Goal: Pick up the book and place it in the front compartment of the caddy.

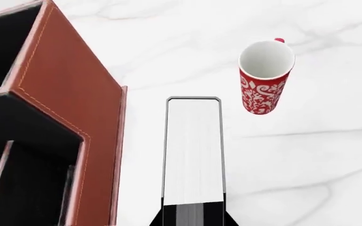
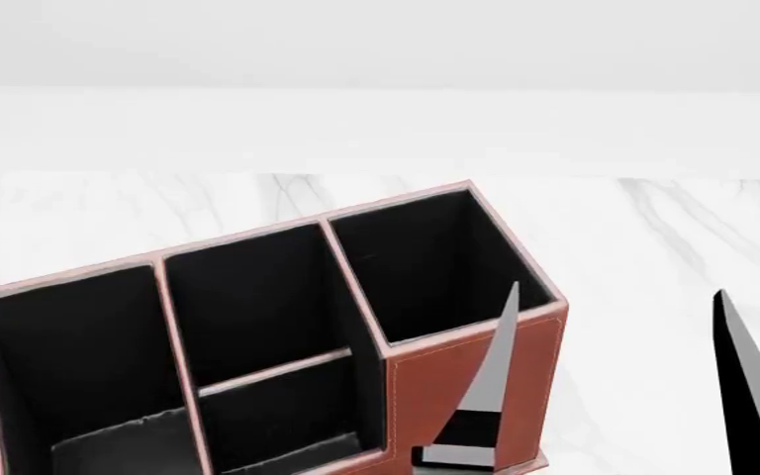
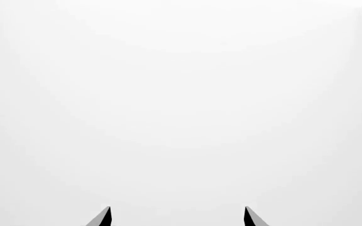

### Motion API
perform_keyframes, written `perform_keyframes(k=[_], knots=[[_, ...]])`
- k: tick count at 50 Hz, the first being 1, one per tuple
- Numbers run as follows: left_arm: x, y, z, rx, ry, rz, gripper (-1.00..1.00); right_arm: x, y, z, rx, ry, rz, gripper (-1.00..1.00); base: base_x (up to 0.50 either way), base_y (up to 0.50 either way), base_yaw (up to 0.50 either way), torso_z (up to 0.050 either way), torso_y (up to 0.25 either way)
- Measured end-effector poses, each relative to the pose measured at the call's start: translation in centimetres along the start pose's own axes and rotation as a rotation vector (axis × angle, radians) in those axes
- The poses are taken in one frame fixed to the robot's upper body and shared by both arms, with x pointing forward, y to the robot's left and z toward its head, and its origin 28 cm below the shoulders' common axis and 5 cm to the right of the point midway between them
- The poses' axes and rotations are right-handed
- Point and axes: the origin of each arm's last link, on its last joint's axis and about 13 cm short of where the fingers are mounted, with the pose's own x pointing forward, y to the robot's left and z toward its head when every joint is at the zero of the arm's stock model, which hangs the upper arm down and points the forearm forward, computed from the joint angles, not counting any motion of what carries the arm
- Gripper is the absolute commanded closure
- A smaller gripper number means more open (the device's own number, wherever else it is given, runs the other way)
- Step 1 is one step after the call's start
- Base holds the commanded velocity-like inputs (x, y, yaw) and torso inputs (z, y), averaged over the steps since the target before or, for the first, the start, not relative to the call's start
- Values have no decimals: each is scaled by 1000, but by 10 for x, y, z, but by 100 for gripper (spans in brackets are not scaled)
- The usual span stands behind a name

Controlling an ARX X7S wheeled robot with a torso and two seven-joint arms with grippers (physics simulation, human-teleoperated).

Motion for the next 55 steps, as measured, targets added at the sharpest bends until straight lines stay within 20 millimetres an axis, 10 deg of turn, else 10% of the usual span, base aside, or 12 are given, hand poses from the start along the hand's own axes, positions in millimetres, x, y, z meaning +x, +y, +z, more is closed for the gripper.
perform_keyframes(k=[55], knots=[[-77, 96, 90, 95, 31, 237, 100, 0, 1, 0, 1, 1, 8, -100, 0, 0, 0, 0, 1]])
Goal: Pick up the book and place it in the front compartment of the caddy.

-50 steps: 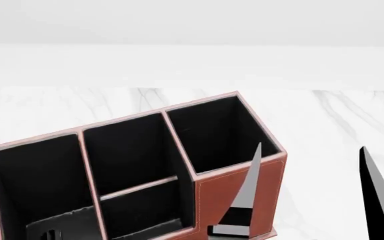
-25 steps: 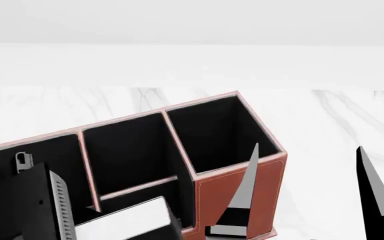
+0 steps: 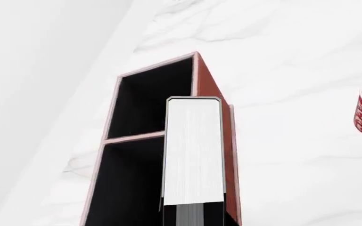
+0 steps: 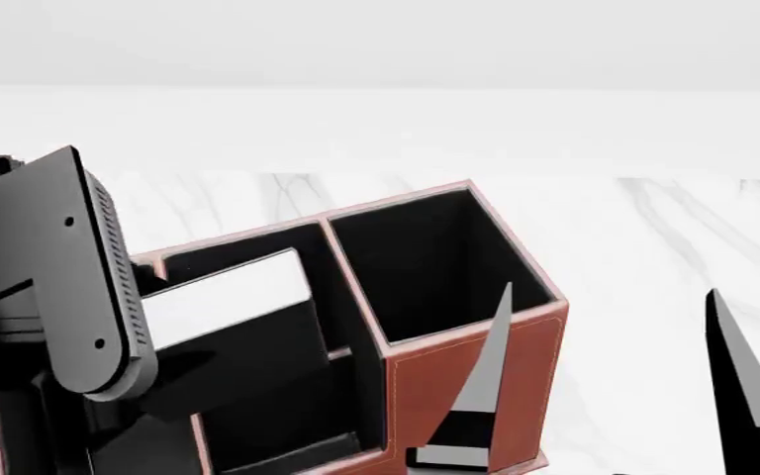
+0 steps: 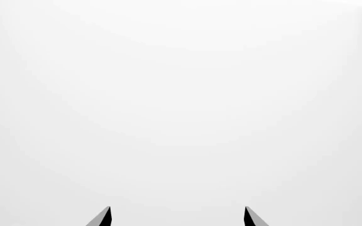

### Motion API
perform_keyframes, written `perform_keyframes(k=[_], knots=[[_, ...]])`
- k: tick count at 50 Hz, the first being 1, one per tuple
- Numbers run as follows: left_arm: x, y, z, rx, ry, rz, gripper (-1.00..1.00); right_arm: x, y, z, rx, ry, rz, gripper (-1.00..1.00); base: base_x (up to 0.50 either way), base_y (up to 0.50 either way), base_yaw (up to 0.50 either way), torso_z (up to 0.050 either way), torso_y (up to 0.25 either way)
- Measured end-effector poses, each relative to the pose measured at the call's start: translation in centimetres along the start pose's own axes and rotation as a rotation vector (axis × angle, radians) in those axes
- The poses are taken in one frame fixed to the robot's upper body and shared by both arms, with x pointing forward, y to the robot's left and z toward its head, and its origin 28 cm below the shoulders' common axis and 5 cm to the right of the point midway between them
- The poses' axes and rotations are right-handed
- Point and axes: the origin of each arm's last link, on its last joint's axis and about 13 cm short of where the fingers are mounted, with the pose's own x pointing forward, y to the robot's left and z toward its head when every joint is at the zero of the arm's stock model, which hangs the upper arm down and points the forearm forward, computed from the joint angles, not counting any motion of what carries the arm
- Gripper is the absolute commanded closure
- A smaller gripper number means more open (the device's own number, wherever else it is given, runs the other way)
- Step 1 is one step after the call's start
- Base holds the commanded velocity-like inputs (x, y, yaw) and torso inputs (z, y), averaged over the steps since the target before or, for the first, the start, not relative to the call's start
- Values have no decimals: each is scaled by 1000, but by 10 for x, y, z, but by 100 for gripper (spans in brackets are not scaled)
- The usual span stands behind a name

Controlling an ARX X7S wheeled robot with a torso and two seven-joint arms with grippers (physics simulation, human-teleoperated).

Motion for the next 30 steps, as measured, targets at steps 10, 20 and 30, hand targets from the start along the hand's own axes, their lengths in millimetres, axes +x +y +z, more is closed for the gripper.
perform_keyframes(k=[10, 20, 30], knots=[[-4, 19, 18, 41, -12, 32, 100, 0, -1, 0, 1, -1, -3, -100, 0, 0, 0, 2, 1], [0, 32, 31, 84, -2, 40, 100, 0, -2, 0, 3, -1, -7, -100, 0, 0, 0, 0, 1], [10, 41, 35, 104, 40, 39, 100, 0, -2, 0, 4, 0, -7, -100, 0, 0, 0, 0, 1]])
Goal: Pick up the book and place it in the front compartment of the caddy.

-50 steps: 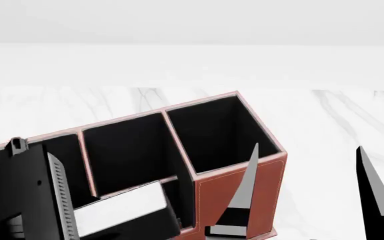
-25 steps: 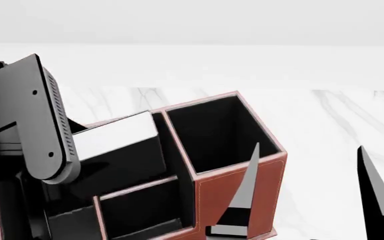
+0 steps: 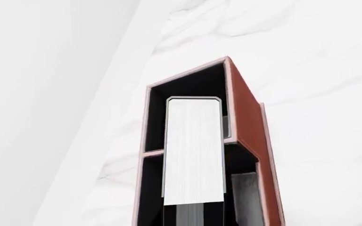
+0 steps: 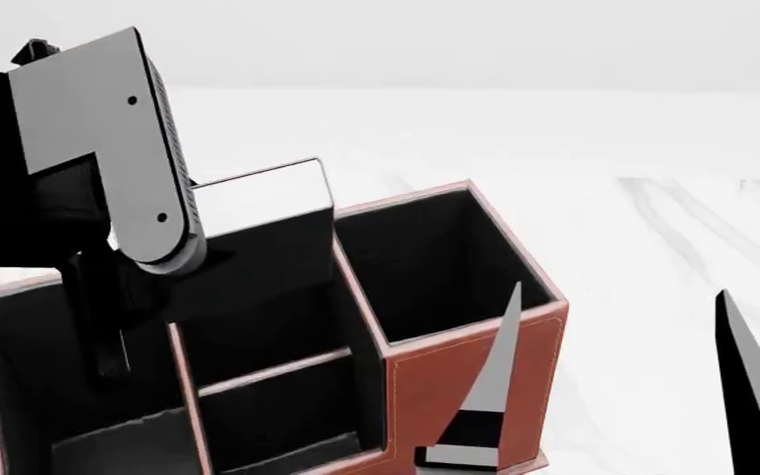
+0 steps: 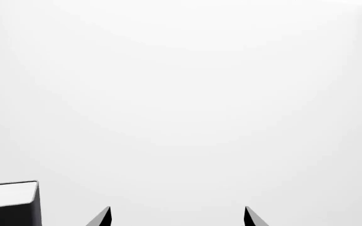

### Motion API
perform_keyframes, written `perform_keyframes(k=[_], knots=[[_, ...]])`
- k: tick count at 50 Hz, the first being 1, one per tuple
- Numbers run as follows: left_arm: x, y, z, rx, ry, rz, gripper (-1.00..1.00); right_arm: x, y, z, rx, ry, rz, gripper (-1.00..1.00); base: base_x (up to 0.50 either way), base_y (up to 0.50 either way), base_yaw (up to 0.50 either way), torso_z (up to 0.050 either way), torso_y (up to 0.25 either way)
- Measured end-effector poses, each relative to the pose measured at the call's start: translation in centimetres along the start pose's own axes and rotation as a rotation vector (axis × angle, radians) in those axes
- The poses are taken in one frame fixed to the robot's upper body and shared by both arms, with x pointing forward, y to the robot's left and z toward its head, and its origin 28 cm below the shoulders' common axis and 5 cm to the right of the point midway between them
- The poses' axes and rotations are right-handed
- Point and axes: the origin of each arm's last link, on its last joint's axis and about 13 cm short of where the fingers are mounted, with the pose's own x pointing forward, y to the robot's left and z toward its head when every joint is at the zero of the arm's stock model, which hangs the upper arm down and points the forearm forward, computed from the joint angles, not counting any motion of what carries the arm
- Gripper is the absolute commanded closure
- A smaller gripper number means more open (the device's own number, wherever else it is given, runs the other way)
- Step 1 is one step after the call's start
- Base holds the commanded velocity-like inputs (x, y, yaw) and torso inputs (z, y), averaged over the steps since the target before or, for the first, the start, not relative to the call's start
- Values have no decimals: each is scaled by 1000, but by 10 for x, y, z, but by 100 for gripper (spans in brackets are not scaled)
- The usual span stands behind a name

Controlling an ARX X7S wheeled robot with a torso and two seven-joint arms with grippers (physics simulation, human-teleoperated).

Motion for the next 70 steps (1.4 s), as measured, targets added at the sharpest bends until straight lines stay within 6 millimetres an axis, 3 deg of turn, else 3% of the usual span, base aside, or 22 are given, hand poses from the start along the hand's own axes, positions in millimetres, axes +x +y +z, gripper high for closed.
perform_keyframes(k=[31, 70], knots=[[46, 9, -20, -6, 77, 22, 100, 0, -2, 0, -1, 0, -9, -100, 0, 0, 0, 0, 1], [83, 8, -50, -80, 23, 5, 100, 1, -3, -2, 0, 4, -11, -100, 0, 0, 0, 0, 2]])
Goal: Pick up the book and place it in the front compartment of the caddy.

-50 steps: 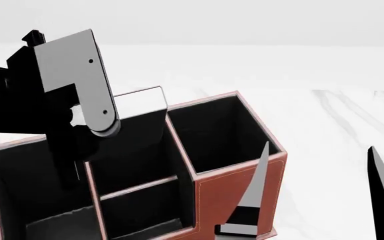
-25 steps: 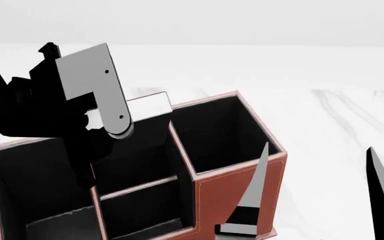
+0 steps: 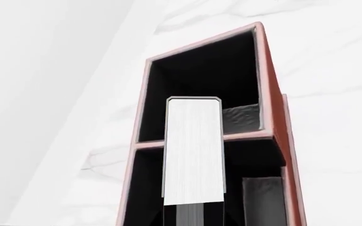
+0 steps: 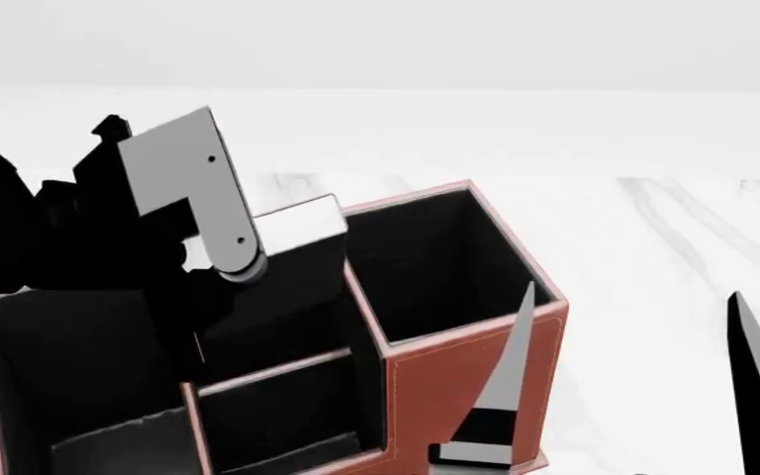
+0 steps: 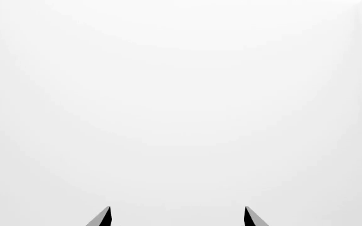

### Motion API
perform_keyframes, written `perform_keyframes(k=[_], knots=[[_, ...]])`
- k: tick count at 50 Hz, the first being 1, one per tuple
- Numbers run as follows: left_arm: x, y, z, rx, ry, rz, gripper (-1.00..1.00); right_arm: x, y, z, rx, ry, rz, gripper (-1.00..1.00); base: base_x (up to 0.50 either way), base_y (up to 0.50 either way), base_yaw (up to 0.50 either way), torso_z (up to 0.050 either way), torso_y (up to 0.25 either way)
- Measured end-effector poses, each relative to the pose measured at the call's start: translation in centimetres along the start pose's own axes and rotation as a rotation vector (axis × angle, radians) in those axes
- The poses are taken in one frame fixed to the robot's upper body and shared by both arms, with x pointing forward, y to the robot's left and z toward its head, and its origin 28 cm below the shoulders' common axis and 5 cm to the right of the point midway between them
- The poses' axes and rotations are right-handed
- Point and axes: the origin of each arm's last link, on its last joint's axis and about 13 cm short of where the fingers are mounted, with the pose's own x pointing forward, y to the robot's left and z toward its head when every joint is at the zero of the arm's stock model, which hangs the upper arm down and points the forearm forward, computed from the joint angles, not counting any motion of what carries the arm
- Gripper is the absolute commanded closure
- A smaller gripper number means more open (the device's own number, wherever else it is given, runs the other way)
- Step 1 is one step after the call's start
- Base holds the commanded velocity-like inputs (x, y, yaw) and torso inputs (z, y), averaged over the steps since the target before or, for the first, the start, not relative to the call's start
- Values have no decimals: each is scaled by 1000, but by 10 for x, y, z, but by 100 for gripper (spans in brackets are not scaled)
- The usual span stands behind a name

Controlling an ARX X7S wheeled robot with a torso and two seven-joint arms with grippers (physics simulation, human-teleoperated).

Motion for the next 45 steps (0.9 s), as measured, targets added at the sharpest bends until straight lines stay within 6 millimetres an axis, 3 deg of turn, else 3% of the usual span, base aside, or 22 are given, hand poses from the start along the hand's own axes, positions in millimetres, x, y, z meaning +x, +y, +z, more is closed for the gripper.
perform_keyframes(k=[45], knots=[[37, -6, -39, 6, 18, 32, 100, 0, -1, 1, -2, -3, -5, -100, 0, 0, 0, 0, 1]])
